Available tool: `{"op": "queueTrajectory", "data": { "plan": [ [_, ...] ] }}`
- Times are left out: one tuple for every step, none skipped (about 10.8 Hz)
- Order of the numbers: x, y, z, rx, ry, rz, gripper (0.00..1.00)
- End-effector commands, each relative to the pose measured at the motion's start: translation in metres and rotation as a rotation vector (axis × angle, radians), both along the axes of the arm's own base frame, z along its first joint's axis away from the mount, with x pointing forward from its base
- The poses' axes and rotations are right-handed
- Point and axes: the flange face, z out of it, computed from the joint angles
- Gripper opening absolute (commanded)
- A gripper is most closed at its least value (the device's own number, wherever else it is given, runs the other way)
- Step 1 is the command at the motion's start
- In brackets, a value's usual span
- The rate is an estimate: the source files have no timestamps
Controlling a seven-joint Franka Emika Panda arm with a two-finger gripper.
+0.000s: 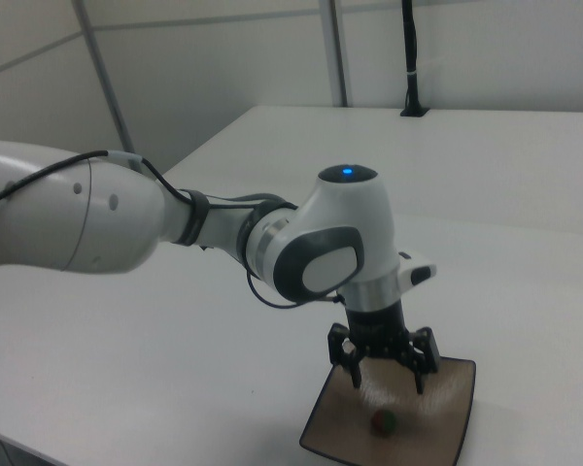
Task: Strawberries on a ceramic plate
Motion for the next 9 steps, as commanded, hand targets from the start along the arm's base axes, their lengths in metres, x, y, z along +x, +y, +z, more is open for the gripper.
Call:
{"op": "queueTrajectory", "data": {
  "plan": [
    [0.018,0.033,0.067,-0.013,-0.062,-0.079,1.0],
    [0.024,0.047,0.099,-0.01,-0.063,-0.096,1.0],
    [0.025,0.059,0.128,-0.003,-0.054,-0.112,1.0],
    [0.026,0.072,0.156,0.01,-0.056,-0.118,1.0],
    [0.022,0.086,0.185,0.027,-0.071,-0.126,1.0],
    [0.014,0.094,0.215,0.078,-0.096,-0.153,1.0],
    [0.006,0.106,0.236,0.159,-0.106,-0.175,1.0],
    [-0.003,0.12,0.253,0.196,-0.1,-0.189,1.0],
    [-0.009,0.142,0.266,0.203,-0.096,-0.189,1.0]
  ]
}}
